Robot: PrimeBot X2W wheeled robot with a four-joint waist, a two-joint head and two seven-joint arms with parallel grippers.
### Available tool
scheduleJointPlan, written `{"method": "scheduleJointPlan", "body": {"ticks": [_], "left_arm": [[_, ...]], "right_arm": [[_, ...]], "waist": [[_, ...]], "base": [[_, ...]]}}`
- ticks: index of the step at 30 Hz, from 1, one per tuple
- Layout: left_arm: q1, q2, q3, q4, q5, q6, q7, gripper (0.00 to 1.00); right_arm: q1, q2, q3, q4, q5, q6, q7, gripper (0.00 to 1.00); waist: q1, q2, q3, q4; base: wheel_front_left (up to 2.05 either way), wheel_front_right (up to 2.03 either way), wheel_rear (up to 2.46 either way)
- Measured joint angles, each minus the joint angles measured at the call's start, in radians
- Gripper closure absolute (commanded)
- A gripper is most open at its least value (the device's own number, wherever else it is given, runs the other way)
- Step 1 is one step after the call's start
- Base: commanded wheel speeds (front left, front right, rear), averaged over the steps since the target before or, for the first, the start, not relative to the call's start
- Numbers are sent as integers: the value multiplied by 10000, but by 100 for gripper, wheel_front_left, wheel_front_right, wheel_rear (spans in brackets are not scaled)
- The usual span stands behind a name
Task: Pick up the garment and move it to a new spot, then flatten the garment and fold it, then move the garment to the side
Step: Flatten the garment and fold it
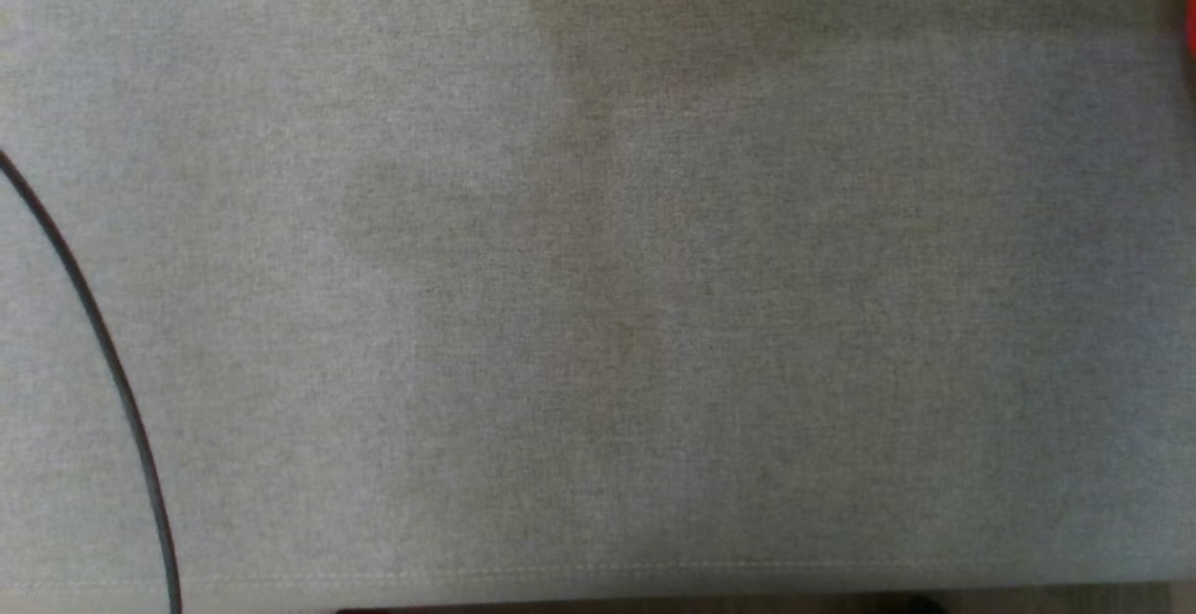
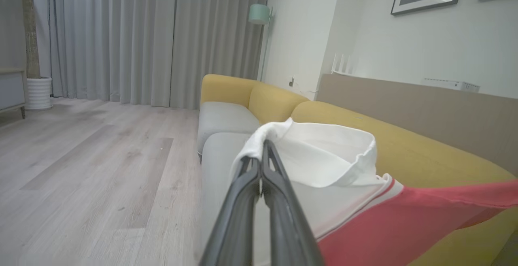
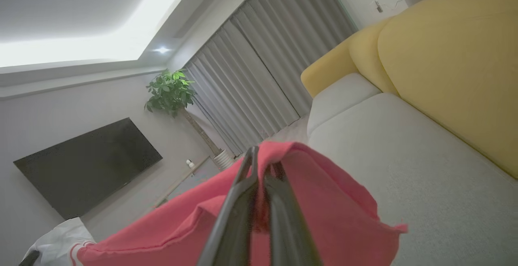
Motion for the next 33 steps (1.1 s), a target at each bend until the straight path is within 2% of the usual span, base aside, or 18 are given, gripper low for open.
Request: {"method": "scheduleJointPlan", "body": {"ticks": [3,6,7,13,18,24,28,33], "left_arm": [[610,92,-662,8,-431,0,253,100],[1693,391,-1459,-182,-917,2,512,100],[1693,391,-1459,-182,-917,2,512,100],[4528,1329,-3139,-1492,-2213,0,1315,100],[6725,2485,-4464,-3022,-3465,0,3041,100],[8910,4232,-5762,-5628,-5369,0,5916,100],[10039,5423,-6123,-7110,-6608,15,7476,100],[10893,6345,-6383,-8932,-7770,512,8633,100]], "right_arm": [[593,-12,368,-6,228,0,219,100],[1825,-69,888,-230,499,0,577,100],[1825,-69,888,-230,499,0,577,100],[4843,-426,1847,-629,1212,0,1241,100],[6920,-723,2732,-926,1645,0,2207,100],[8927,-1315,3758,-1306,2006,0,3856,100],[9824,-1753,4178,-1471,2184,0,5149,100],[10693,-2240,4709,-2337,2242,0,6529,100]], "waist": [[0,0,-134,31],[0,0,-372,75],[0,0,-372,75],[0,0,-1313,136],[-1,1,-2474,157],[-1,1,-3974,208],[-2,1,-4789,247],[-2,1,-5360,255]], "base": [[0,0,0],[0,0,0],[0,0,0],[0,0,0],[0,0,0],[0,0,0],[0,0,0],[0,0,0]]}}
